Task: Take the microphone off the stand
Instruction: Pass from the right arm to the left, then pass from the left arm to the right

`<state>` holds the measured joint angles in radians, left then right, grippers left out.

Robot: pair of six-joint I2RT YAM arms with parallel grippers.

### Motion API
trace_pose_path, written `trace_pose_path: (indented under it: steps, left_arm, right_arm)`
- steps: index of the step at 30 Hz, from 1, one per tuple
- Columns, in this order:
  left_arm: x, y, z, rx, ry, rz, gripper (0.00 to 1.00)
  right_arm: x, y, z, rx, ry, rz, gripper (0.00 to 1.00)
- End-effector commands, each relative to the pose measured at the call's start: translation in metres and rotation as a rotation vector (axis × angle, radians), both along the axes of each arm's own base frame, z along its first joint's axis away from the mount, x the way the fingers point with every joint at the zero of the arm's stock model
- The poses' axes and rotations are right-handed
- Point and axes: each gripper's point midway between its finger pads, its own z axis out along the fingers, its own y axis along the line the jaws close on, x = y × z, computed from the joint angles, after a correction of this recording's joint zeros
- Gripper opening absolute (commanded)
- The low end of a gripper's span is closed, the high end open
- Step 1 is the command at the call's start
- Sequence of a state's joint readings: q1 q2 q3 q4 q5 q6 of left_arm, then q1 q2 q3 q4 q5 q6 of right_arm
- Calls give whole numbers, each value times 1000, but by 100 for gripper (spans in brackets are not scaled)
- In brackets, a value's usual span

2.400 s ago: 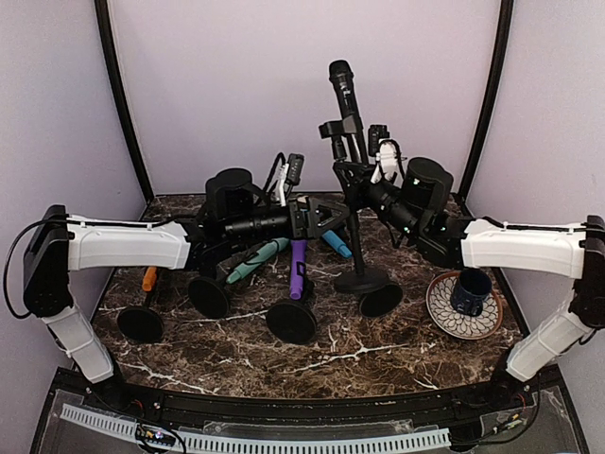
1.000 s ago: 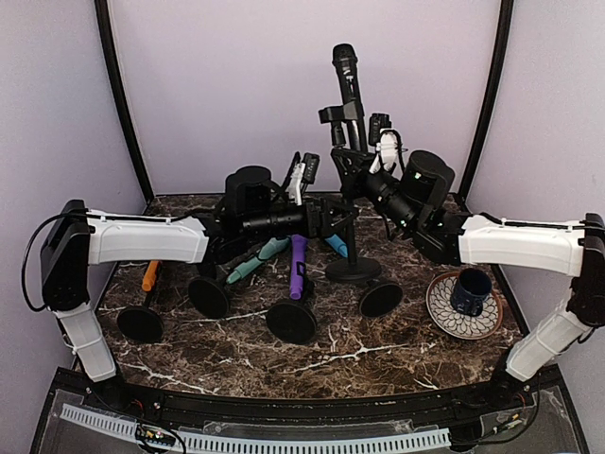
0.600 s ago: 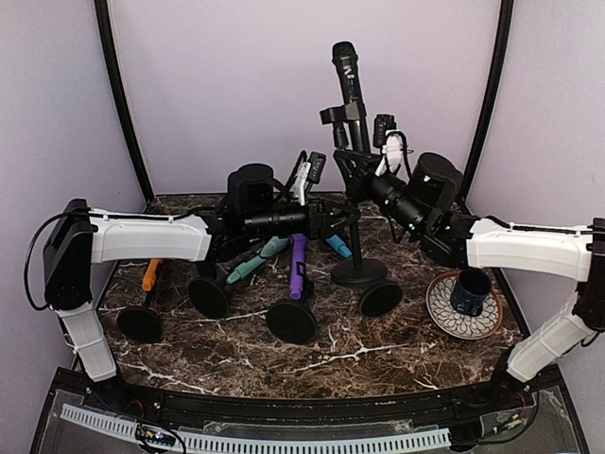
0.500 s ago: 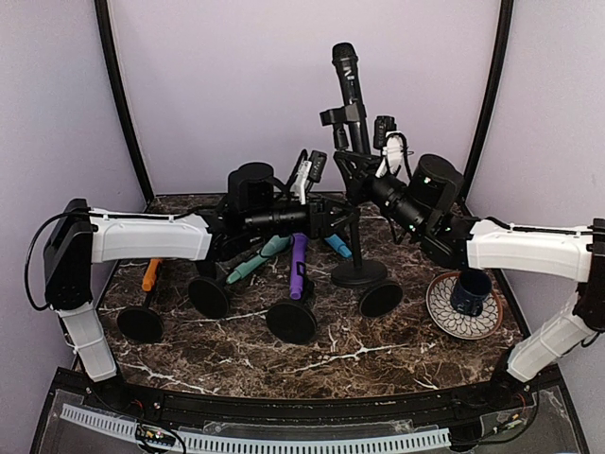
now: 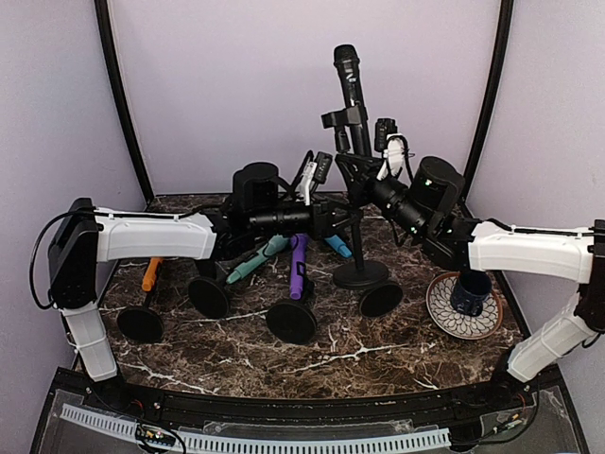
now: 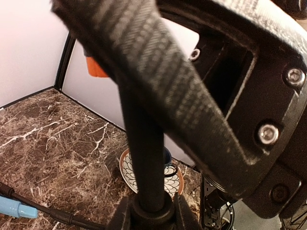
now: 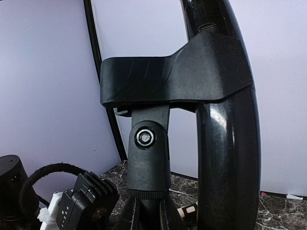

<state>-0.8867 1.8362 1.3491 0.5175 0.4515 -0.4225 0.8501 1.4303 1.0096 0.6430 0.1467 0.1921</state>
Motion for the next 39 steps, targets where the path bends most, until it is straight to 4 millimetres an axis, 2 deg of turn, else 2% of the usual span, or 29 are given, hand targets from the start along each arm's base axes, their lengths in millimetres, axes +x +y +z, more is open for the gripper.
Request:
trace_pose_path:
  steps: [1, 2, 3, 7, 10, 13, 18, 22, 28, 31, 36, 39]
  left_arm:
    - [2, -2, 10, 0, -37, 7, 8]
    - [3, -1, 8, 9, -34, 15, 2]
    - [4, -1, 8, 15, -39, 19, 1]
    - [5, 4, 13, 24, -61, 32, 0]
    - [8, 11, 20, 16, -75, 44, 0]
    - [12, 17, 24, 9, -78, 52, 0]
    - [5, 16, 18, 15, -127, 7, 0]
    - [-11, 21, 19, -3, -199, -54, 0]
    - [-46, 28, 21, -41, -270, -199, 0]
    - [-57, 32, 23, -49, -283, -242, 0]
    - [-76, 37, 30, -79, -296, -300, 0]
    - [-82, 37, 32, -87, -285, -330, 0]
  right_arm:
    - [-18, -15, 56, 142, -119, 15, 0]
    - [-18, -15, 55, 138, -115, 12, 6]
    - [-18, -16, 54, 134, -112, 11, 16]
    - [-19, -18, 48, 93, -86, 2, 59]
    - [-26, -20, 40, 62, -61, 28, 81]
    - [-39, -28, 35, 41, -49, 74, 98]
    - [-44, -52, 35, 25, -12, 100, 98]
    - [-33, -68, 35, 8, 38, 182, 99]
    - [-29, -73, 45, -38, 82, 384, 99]
    - [-30, -75, 48, -45, 88, 457, 99]
    - [-17, -81, 38, -35, 146, 529, 99]
    - [-25, -73, 35, -30, 159, 626, 99]
